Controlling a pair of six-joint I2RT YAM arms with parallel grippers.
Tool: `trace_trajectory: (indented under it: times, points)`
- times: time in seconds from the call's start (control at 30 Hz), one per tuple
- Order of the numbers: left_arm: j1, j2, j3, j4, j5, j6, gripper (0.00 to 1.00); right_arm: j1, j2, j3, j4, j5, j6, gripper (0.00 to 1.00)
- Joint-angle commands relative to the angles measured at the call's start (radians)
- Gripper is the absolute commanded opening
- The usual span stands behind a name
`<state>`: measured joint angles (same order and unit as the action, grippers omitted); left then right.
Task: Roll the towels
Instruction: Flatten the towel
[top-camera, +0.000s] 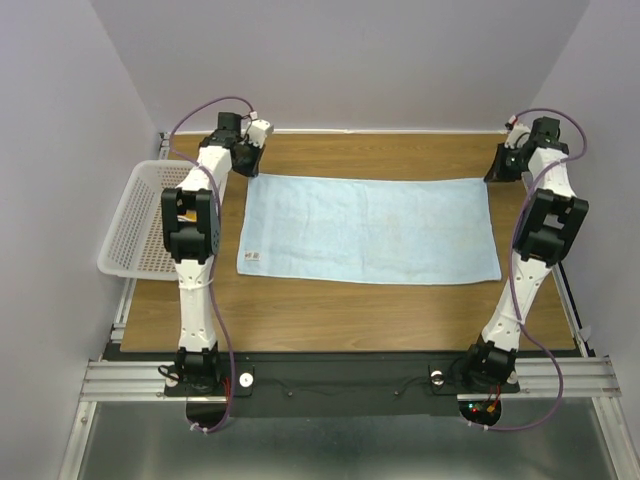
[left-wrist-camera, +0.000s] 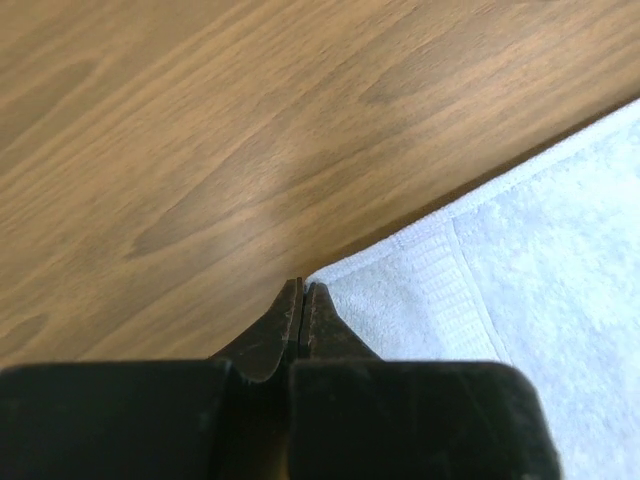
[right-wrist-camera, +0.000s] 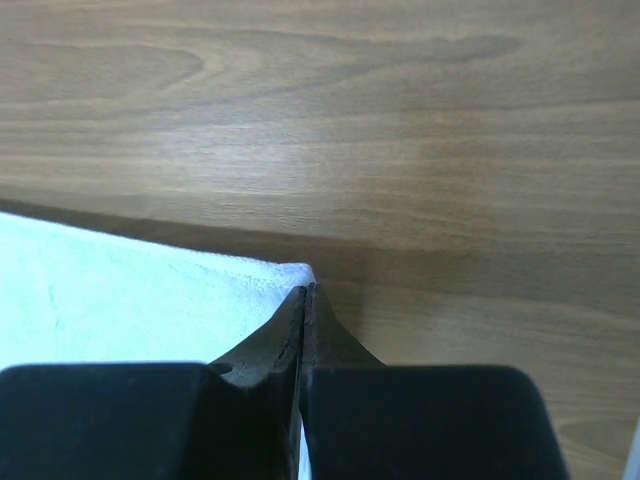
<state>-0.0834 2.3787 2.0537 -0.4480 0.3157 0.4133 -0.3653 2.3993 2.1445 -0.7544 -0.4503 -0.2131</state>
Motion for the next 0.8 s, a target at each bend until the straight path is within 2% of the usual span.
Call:
trace_trajectory:
  times: [0.0,0.2,0.5,0.57,0.6,0.67,0.77]
  points:
    - [0.027,-0.202,-0.056,0.061,0.054,0.051,0.00,0.003,-0.120,0.031,0.015,-0.019,-0.022,0.01]
    - [0.048,-0.285,-0.145,0.055,0.106,0.108,0.00,-0.011,-0.204,-0.035,0.012,-0.021,-0.071,0.01]
    - [0.068,-0.509,-0.475,0.112,0.157,0.252,0.00,-0.030,-0.344,-0.265,0.004,-0.051,-0.175,0.00]
    - [0.068,-0.509,-0.503,0.121,0.151,0.245,0.00,-0.029,-0.315,-0.259,-0.008,-0.053,-0.164,0.13]
    - [0.068,-0.488,-0.497,0.117,0.149,0.239,0.00,-0.029,-0.301,-0.244,-0.011,-0.057,-0.146,0.24]
    - [0.068,-0.463,-0.462,0.101,0.152,0.222,0.00,-0.024,-0.261,-0.229,-0.011,-0.085,-0.117,0.33]
    - [0.068,-0.420,-0.419,0.094,0.157,0.199,0.00,0.009,-0.218,-0.178,-0.005,-0.065,-0.066,0.40]
